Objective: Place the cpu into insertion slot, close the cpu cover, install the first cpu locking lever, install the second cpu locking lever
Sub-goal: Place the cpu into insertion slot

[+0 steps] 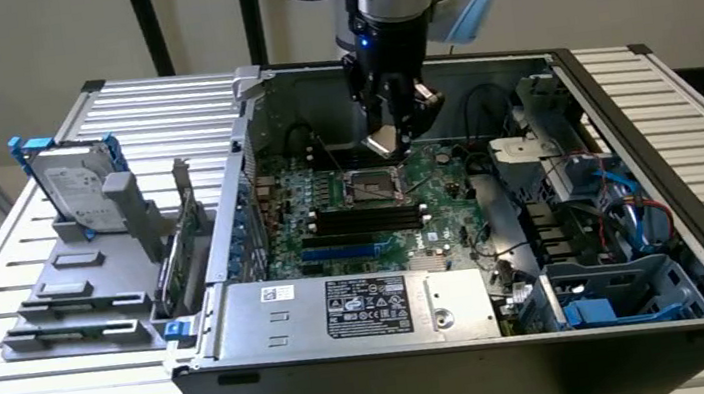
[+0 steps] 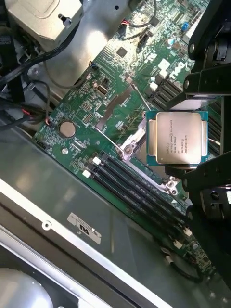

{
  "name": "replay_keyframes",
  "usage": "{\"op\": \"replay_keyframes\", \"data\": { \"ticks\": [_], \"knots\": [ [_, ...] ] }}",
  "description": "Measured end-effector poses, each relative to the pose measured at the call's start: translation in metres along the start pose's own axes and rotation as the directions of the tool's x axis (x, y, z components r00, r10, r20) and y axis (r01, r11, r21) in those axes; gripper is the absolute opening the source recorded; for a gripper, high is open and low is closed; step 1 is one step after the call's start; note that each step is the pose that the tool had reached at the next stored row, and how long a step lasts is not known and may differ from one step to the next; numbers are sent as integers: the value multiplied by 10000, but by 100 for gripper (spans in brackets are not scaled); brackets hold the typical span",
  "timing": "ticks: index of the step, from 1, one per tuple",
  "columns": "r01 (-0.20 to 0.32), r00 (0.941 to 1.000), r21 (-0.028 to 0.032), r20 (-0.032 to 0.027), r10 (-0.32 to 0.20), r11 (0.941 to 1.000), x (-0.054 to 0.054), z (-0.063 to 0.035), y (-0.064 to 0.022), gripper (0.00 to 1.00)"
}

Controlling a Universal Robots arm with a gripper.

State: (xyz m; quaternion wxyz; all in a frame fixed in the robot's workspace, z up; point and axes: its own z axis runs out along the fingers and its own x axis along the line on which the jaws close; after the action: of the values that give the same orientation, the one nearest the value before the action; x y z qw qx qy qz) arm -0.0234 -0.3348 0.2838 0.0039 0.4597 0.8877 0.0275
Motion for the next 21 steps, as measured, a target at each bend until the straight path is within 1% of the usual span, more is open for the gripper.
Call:
{"op": "replay_keyframes", "data": {
  "ticks": [3,6,9,11,13,16,19,21],
  "knots": [
    [-550,9985,-11,28,550,9985,0,10,0,55],
    [-1087,9941,-21,55,1087,9941,0,20,-1,55],
    [-1631,9866,-33,80,1632,9866,-1,31,-2,55],
    [-1985,9801,-42,96,1985,9801,-1,39,-2,55],
    [-2335,9723,-49,112,2336,9723,-1,47,-2,55],
    [-2876,9576,-63,137,2876,9577,-1,59,-3,55],
    [-3387,9407,-77,160,3388,9409,-1,70,-4,55],
    [-3722,9279,-88,175,3723,9281,-1,78,-4,55]
  ]
}}
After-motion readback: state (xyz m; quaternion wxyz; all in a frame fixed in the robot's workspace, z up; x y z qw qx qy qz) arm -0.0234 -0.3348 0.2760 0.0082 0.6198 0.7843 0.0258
